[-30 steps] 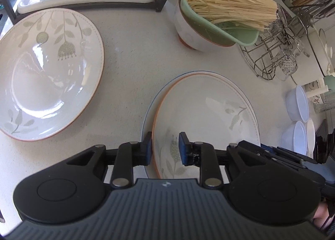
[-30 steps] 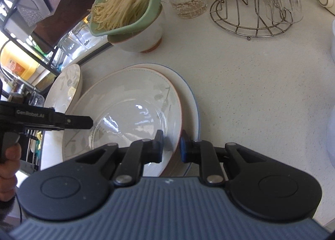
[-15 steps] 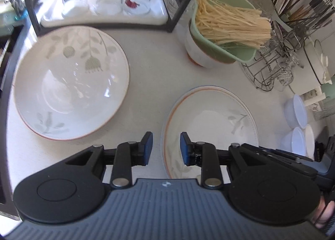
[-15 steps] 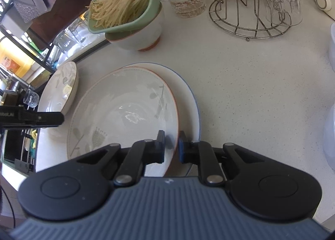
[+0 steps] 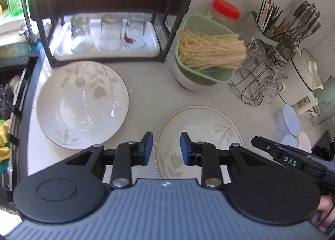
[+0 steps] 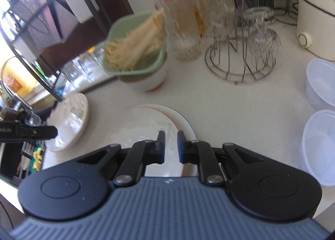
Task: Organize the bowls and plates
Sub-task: 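Open both grippers to release the plate on the rose plate, then move both grippers to the second leaf-pattern plate near the glass rack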
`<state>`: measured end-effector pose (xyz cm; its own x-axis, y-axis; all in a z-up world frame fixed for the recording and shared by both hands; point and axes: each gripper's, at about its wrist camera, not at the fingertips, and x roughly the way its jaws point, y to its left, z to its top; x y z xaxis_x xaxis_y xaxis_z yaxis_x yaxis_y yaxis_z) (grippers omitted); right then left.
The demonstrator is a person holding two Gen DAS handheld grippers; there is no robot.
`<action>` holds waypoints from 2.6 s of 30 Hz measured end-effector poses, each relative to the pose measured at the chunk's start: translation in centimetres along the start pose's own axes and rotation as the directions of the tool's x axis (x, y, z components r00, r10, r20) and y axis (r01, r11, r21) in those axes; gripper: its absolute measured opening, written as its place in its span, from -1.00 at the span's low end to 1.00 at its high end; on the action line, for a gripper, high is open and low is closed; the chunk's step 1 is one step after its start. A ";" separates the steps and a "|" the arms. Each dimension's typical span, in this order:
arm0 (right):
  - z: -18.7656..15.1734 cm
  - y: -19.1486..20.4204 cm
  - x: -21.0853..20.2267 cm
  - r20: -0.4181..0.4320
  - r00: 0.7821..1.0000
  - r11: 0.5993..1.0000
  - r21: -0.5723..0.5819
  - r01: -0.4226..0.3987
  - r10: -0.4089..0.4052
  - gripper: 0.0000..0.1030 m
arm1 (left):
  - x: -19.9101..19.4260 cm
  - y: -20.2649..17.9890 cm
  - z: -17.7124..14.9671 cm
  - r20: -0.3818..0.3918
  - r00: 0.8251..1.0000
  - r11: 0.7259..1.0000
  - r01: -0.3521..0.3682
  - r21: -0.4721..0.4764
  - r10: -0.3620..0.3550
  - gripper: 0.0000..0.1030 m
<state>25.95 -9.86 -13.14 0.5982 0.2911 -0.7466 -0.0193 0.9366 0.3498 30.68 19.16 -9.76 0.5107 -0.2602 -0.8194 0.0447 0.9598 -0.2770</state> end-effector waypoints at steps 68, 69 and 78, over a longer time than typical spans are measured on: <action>-3.0 17.2 -5.5 -0.017 0.988 0.976 -0.152 -0.154 0.153 -0.67 | -10.9 13.5 -8.7 0.098 0.992 0.978 -0.065 -0.196 0.085 -0.13; -2.6 17.2 -5.2 -0.020 0.988 0.978 -0.145 -0.153 0.151 -0.67 | -10.5 13.8 -8.5 0.090 0.992 0.977 -0.070 -0.201 0.090 -0.07; 0.8 15.8 -0.1 -0.070 0.985 0.979 -0.120 -0.166 0.159 -0.13 | -6.0 16.2 -5.5 0.058 0.986 0.963 -0.139 -0.231 0.156 0.16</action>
<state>26.19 4.72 -7.13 0.5296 0.4489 -0.7197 -0.2144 0.8918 0.3984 23.65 35.68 -12.10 0.5602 -0.1007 -0.8222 -0.2266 0.9361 -0.2690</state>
